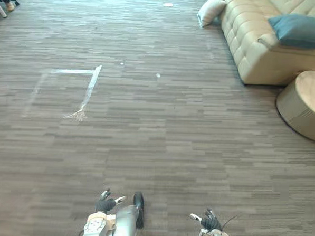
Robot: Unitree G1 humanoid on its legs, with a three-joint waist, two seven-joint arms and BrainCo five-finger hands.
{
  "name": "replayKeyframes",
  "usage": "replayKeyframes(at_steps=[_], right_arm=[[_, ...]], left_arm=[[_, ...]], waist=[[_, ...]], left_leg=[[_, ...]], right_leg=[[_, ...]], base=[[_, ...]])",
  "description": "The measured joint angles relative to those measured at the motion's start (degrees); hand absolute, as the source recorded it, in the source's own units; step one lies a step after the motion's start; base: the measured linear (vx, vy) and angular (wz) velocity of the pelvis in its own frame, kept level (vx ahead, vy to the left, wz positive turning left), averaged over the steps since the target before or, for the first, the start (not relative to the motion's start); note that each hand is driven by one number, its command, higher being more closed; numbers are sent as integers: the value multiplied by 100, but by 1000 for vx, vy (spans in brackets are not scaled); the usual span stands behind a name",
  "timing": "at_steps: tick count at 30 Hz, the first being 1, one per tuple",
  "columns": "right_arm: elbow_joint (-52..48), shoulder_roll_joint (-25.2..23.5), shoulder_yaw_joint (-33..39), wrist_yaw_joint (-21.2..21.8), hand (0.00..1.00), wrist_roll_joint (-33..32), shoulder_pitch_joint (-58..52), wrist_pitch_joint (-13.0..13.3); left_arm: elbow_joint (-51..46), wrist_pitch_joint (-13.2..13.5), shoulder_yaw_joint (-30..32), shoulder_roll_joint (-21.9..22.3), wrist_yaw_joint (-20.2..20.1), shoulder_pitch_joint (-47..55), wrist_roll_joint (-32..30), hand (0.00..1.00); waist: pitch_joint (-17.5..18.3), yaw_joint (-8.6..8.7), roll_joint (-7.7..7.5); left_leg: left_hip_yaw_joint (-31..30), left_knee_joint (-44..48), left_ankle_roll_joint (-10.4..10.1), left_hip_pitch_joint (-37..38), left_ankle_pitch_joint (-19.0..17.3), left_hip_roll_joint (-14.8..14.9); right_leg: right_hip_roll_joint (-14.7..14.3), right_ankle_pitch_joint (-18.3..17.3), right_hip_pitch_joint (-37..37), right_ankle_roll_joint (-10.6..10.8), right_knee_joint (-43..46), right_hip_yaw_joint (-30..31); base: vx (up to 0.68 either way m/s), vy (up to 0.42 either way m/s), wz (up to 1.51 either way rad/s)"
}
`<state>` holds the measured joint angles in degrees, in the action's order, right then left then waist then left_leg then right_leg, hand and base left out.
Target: Pick up cushions and gather them together orderly.
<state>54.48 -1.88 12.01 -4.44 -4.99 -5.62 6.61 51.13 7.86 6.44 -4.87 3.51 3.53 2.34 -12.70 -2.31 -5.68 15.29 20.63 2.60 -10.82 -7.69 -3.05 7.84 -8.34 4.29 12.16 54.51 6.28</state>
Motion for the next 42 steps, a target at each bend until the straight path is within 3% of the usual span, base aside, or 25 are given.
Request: replayKeyframes(at_steps=[3, 7, 9, 10, 12, 13, 14, 15, 16, 17, 18, 22, 24, 25, 27, 28, 29, 30, 31, 34, 35, 37, 38, 40, 42], right_arm=[[-386, 110, 12, 2, 0, 14, -115, 33], [-699, 192, 68, 14, 0, -6, -109, 138], [-749, 186, 93, 14, 0, -4, -99, 138], [-793, 192, 124, 15, 0, -8, -96, 131], [-816, 194, 128, 15, 0, -12, -89, 122], [-855, 240, 127, 16, 0, -4, -10, 121], [-872, 258, 150, 20, 0, -12, 34, 120], [-945, 310, 166, 65, 0, -7, 49, 122], [-971, 317, 126, 63, 0, 3, 34, 109], [-1013, 453, 49, 59, 0, 9, 71, 60], [-923, 451, 57, 39, 0, -10, 113, 37], [-710, 346, -177, -16, 0, -18, 86, -58], [-506, 270, -200, -18, 0, -16, 194, -72], [-368, 249, -195, -21, 0, -16, 233, -71], [-287, 266, -226, -32, 0, -15, 198, -64], [-175, 240, -290, -42, 0, -14, 225, -62], [-135, 74, -334, -51, 0, -15, 307, -55], [-137, 56, -273, -50, 0, -14, 248, -36], [-135, 52, -252, -50, 0, -15, 221, -36], [-141, 30, -90, -55, 0, -12, 64, -4], [-149, 48, -92, -53, 0, -10, 59, 3], [-524, 183, -83, -44, 0, -1, -168, 56], [-597, 195, -85, -44, 0, -1, -228, 64], [-810, 191, -40, -23, 0, -58, -269, 124], [-872, 186, -6, -8, 0, -106, -243, 174]], left_arm=[[84, -89, -98, 114, 21, 36, 1, 0], [247, -91, -405, 195, 7, 34, 1, 0], [283, -89, -448, 252, 6, 15, 0, 0], [287, -78, -458, 339, 6, -34, -5, 0], [348, -89, -379, 426, 12, -36, -5, 0], [383, -90, -253, 567, 12, -8, -5, 0], [344, -85, -166, 704, -12, -15, -14, 0], [234, -70, -18, 805, -10, -73, -5, 0], [229, -83, 12, 795, -27, 12, -7, 0], [142, -94, 93, 805, -35, 64, 1, 0], [26, -96, 252, 791, 0, 128, 8, 0], [-391, -8, 300, 610, 13, 357, 77, 0], [-457, 50, 333, 578, 27, 402, 250, 0], [-464, 66, 346, 589, 37, 405, 379, 0], [-499, 104, 274, 633, 101, 450, 528, 0], [-482, 135, 255, 591, 103, 435, 564, 0], [-422, 126, 223, 343, 94, 316, 545, 0], [-434, 128, 207, 304, 75, 268, 509, 0], [-430, 129, 208, 299, 76, 270, 510, 0], [-107, 77, 9, 75, 87, 149, 431, 0], [-76, 53, -13, 70, 89, 132, 427, 0], [-64, 18, -189, 163, 98, 142, 384, 0], [-61, 18, -260, 174, 93, 164, 382, 0], [55, 10, -419, 206, 73, 143, 345, 0], [103, 9, -422, 294, 72, 101, 340, 0]], waist=[[-110, 58, 285], [-68, 298, 446], [-66, 348, 445], [-77, 372, 458], [-53, 428, 570], [-39, 404, 780], [-83, 427, 832], [-172, 493, 866], [-126, 464, 921], [-151, 462, 1227], [-215, 328, 1296], [-230, 142, 906], [-233, 25, 839], [-244, -87, 818], [-197, -156, 916], [-186, -196, 854], [-63, -133, 491], [-59, -86, 376], [-49, -99, 351], [-24, -4, 139], [-27, -3, 138], [-61, 39, 379], [-44, 77, 409], [-42, 254, 462], [-40, 303, 472]], left_leg=[[1, -167, 73, 1164, -675, 35], [-117, -1041, -70, 2497, -968, 255], [-202, -1293, -111, 2807, -994, 293], [-367, -1403, -399, 3201, -1158, 379], [-502, -1349, -580, 3497, -1263, 577], [-558, -1121, -673, 3571, -1199, 796], [-655, -222, -778, 3356, -818, 840], [-684, 1383, -671, 2845, 43, 949], [-692, 1922, -697, 2621, 404, 1060], [-554, 3729, -777, 1876, 708, 1603], [-402, 4714, -608, 1296, 253, 1914], [5, 4048, -673, 2, -371, 1748], [206, 1834, -636, -377, -440, 1331], [122, 353, -680, -456, -63, 1040], [-74, -723, -670, -718, 748, 929], [-148, -624, -311, -691, 1281, 879], [-107, -626, 10, -648, 1258, 558], [-60, -226, 159, -685, 896, 497], [-41, -108, 175, -670, 764, 475], [-192, 139, 130, 242, -286, 78], [-208, 112, 132, 367, -354, 53], [-389, -394, 169, 1493, -810, 48], [-449, -514, 165, 1681, -859, 72], [-598, -985, 72, 2454, -1005, 231], [-645, -1226, -7, 2888, -1130, 353]], right_leg=[[111, -489, -921, -658, 1032, -663], [-66, -792, -2459, -980, -1054, -1891], [-156, -398, -2640, -1035, -2392, -2047], [-350, 367, -2705, -1238, -3737, -1963], [-526, 1267, -2629, -1643, -3595, -1796], [-576, 1033, -2671, -1764, -2957, -1917], [-418, 435, -2662, -1759, -2217, -2016], [-339, 16, -2557, -1616, -1675, -2173], [-382, 33, -2381, -1589, -1951, -2134], [-701, -417, -1727, -1866, -2319, -2256], [-918, -658, -1164, -1959, -2563, -2137], [-942, -844, 265, -1823, -3731, -1866], [-886, -841, 990, -1637, -4337, -1598], [-818, -891, 1316, -1515, -4596, -1447], [-952, -952, 1690, -1363, -4908, -1142], [-905, -986, 1817, -1303, -4939, -998], [-540, -909, 1847, -1218, -4850, -915], [-376, -680, 1683, -846, -4324, -714], [-365, -617, 1651, -743, -4142, -656], [-142, 488, 388, 34, -422, -405], [-108, 432, 229, -1, -116, -445], [-62, -322, -913, -731, 834, -930], [-76, -457, -1142, -797, 766, -1057], [-114, -763, -2062, -999, -333, -1619], [-173, -509, -2466, -1028, -1756, -1825]], base=[[716, 202, -19], [696, 60, 17], [814, -60, 51], [902, -118, 67], [832, -130, 45], [884, -187, 31], [995, -261, 41], [916, -293, 34], [647, -241, 6], [646, -157, -42], [683, -94, -45], [724, -106, -31], [737, 17, -65], [752, 75, -61], [642, 143, -67], [918, 282, -43], [953, 328, -10], [958, 341, 13], [765, 287, 15], [706, 217, 31], [618, 117, 17], [666, 84, 11], [477, 21, 33], [685, -61, 51], [698, -99, 42]])
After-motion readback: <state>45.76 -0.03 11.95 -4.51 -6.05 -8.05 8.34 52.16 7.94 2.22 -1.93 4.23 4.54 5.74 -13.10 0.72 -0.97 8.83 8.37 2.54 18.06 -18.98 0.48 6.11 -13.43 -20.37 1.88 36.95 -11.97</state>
